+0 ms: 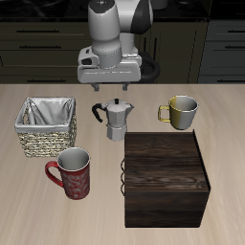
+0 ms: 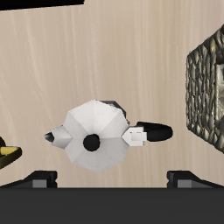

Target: Place the moka pot in the basket

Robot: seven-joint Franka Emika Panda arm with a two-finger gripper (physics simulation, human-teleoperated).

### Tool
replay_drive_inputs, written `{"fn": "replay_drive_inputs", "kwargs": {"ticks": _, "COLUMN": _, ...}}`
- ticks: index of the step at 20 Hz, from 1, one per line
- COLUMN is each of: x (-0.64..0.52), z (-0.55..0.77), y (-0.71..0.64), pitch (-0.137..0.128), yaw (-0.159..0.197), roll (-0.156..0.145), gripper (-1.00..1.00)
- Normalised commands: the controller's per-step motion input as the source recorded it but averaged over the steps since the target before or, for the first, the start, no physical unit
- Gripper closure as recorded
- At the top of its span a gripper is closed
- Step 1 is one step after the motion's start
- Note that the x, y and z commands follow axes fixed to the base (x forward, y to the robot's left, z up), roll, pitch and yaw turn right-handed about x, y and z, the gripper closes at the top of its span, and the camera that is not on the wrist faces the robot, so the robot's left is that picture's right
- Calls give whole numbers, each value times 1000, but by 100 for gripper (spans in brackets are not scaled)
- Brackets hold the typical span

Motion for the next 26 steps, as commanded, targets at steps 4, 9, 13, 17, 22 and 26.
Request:
{"fn": "replay_drive_inputs", "kwargs": {"ticks": 4, "x": -19, "z": -223, "y": 36, "pitch": 22, "yaw": 6, "roll": -2, "gripper": -100}}
{"fn": "replay_drive_inputs", "kwargs": {"ticks": 9, "x": 27, "z": -204, "y": 49, "pitch": 14, "yaw": 9, "roll": -1, "gripper": -100}}
{"fn": "replay_drive_inputs", "kwargs": {"ticks": 13, "x": -9, "z": -216, "y": 99, "pitch": 8, "yaw": 21, "roll": 7, "gripper": -100}}
{"fn": "replay_drive_inputs", "kwargs": {"ticks": 17, "x": -76, "z": -310, "y": 230, "pitch": 19, "yaw": 47, "roll": 29, "gripper": -100}}
{"fn": "replay_drive_inputs", "kwargs": {"ticks": 22, "x": 40, "z": -285, "y": 16, "pitch": 53, "yaw": -2, "roll": 47, "gripper": 100}}
{"fn": "replay_drive_inputs", "kwargs": {"ticks": 26, "x": 28, "z": -3, "y": -149, "pitch": 2, "yaw": -10, "roll": -27, "gripper": 100}}
